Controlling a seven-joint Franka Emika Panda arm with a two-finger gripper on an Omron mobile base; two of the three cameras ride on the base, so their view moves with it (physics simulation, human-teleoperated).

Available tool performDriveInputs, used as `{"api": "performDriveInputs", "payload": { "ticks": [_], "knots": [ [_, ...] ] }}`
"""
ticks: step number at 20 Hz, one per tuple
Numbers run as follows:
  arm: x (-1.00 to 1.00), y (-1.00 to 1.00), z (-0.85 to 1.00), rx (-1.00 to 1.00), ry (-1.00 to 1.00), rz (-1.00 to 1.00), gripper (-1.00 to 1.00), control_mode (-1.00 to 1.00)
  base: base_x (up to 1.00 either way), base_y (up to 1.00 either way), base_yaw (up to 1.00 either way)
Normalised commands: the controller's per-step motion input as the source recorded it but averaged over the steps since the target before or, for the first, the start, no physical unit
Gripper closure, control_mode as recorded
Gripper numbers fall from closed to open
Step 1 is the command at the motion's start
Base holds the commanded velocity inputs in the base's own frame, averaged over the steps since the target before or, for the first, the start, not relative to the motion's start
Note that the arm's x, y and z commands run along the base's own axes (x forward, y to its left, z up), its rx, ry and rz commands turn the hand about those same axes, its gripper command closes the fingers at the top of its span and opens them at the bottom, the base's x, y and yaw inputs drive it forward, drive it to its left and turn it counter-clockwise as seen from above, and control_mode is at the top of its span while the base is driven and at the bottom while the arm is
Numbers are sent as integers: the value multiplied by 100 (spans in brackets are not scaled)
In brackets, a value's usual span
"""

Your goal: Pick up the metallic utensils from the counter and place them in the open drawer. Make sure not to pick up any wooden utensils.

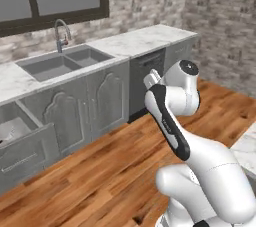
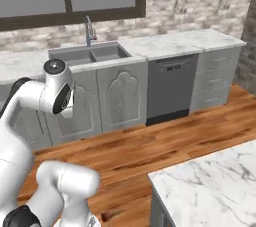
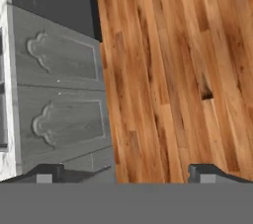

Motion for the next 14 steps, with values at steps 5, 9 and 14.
{"api": "performDriveInputs", "payload": {
  "ticks": [5, 9, 14],
  "knots": [
    [0, 0, 0, 0, 0, 0, -100, 100, -1, -78, -85],
    [0, 0, 0, 0, 0, 0, -100, 100, -3, -78, -84],
    [0, 0, 0, 0, 0, 0, -100, 100, -14, -75, -80]
  ]
}}
